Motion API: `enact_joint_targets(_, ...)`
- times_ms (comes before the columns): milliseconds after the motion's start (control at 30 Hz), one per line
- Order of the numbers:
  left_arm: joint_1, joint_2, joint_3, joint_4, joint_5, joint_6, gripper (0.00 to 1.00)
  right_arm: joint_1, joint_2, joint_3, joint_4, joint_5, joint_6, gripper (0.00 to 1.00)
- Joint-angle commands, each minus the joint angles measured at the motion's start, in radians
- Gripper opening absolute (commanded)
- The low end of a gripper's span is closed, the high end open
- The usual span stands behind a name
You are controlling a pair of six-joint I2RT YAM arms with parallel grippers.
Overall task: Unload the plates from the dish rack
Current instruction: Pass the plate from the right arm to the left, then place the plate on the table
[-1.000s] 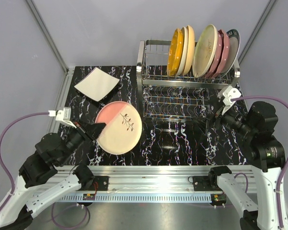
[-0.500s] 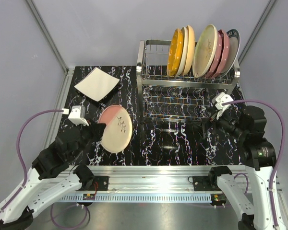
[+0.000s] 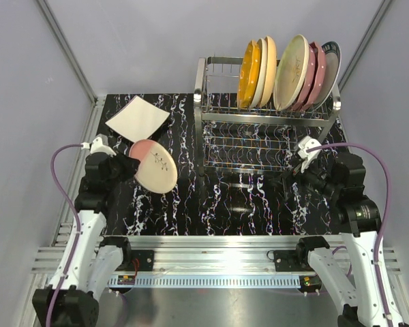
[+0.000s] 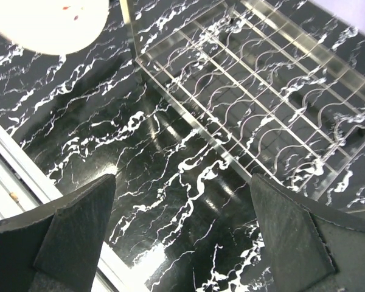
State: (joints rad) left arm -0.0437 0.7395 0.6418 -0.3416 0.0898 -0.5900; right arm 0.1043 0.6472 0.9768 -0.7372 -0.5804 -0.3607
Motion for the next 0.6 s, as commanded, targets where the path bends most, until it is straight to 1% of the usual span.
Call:
enact_joint_targets(0, 0.079, 0.041, -0.031, 0.441, 0.263, -0.169, 0.00, -0.005, 0.008, -0.044, 0.062, -0.027, -0.018, 1.00)
enact_joint_targets(33, 0.094, 0.061, -0.045, 0.479, 0.280, -0.194, 0.00, -0.003, 0.011, -0.055, 0.067, -0.035, -0.021, 1.00)
enact_joint_targets(67, 0.106, 0.078, -0.082, 0.566, 0.295, -0.220, 0.00, -0.005, 0.012, -0.065, 0.070, -0.056, -0.029, 1.00)
enact_joint_targets(100, 0.132, 0.118, -0.097, 0.610, 0.318, -0.273, 0.00, -0.005, 0.014, -0.081, 0.070, -0.067, -0.032, 1.00)
enact_joint_targets(233, 0.172, 0.218, -0.155, 0.817, 0.352, -0.367, 0.00, -0.006, 0.025, -0.089, 0.058, -0.079, -0.044, 1.00)
enact_joint_targets(567, 0.179, 0.432, -0.215, 1.073, 0.335, -0.455, 0.00, -0.009, 0.039, -0.099, 0.042, -0.044, -0.064, 1.00)
